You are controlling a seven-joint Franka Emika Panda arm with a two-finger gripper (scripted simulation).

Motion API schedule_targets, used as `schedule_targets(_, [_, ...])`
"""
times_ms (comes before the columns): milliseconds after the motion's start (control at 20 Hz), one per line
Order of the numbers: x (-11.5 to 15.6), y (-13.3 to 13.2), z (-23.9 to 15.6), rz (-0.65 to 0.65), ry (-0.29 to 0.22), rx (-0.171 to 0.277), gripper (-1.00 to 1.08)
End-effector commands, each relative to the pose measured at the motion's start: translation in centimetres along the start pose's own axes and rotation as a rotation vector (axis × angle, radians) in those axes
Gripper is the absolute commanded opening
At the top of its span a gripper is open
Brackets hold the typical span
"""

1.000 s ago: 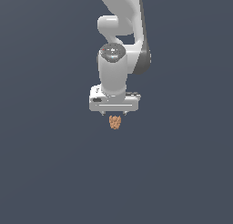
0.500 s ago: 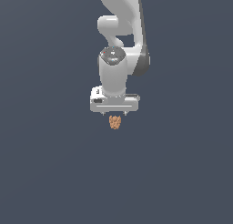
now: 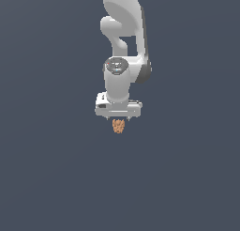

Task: Pick up the object and move it to a goal position.

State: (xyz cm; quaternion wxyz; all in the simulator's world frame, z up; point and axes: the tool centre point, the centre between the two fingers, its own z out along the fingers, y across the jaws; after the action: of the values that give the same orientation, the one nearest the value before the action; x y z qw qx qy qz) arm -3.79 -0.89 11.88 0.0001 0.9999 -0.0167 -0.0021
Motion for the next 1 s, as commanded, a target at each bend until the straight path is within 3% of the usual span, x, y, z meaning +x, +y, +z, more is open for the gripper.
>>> schedule_targets(0, [-0.4, 0.0, 0.7, 0.008, 0.003, 0.0, 1.0])
schedule_targets(500, [-0.7, 0.0, 1.6, 0.012, 0.003, 0.0, 1.0])
schedule_targets(950, [-0.8, 0.0, 5.5, 0.012, 0.004, 0.0, 1.0])
